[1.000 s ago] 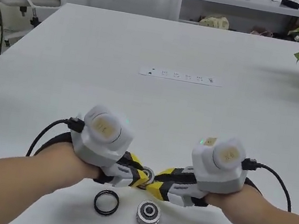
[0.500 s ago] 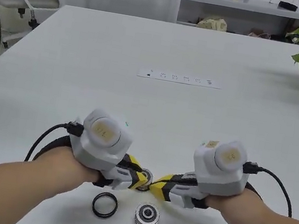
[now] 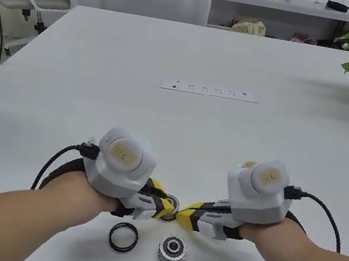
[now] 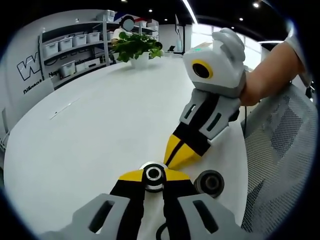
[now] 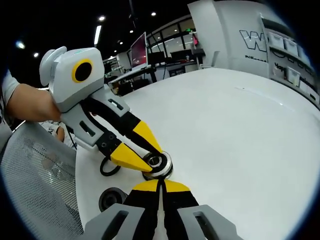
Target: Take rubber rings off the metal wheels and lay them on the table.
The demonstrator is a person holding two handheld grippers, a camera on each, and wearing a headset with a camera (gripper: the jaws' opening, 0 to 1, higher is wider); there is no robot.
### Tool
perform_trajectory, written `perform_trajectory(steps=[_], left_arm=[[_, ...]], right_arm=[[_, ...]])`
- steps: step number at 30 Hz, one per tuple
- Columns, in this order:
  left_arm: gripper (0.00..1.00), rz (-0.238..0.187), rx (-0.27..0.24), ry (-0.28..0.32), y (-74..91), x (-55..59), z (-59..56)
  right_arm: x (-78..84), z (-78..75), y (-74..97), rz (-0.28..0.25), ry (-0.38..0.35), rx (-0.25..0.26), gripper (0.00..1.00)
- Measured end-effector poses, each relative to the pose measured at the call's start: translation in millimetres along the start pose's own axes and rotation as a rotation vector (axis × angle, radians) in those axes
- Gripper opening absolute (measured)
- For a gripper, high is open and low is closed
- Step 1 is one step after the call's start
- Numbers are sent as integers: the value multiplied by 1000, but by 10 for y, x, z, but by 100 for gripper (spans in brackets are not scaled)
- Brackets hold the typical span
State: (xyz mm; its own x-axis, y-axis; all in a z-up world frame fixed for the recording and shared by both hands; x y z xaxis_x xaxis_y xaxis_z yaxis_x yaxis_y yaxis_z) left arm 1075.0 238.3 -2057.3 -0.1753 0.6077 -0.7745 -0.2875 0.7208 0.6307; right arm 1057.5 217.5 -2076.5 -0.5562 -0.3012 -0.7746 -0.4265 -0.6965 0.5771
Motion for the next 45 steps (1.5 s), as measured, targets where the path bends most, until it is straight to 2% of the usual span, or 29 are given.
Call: perform_trajectory(steps=[14,34,45], left_arm=[[7,-5,-1,-4,-8,-4,-11],[7,-4,-9,-10,-6,-6,-18],[7,5,-18,-11,-8,-5,-21]], right_arm=[[-11,-87,33,-29,-70,12,0],[-121,-126,88,-120,-225,-1,0],[-155,-87,90,-126,-237,-3,0]])
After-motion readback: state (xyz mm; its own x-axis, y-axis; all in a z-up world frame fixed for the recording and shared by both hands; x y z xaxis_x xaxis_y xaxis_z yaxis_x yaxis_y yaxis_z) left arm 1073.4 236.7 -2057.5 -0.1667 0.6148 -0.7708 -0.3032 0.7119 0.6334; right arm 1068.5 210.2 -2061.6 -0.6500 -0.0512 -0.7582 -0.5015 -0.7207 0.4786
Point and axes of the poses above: the centre of the closed fingertips' face, and the gripper's own axes: y roughly backward along the fingers, z roughly to its left, x roughly out of its underside, the point moved 1 cm from there along y, roughly backward along the fingers, and after that the axes turned 2 degrees about -x, right-handed, at the moved point
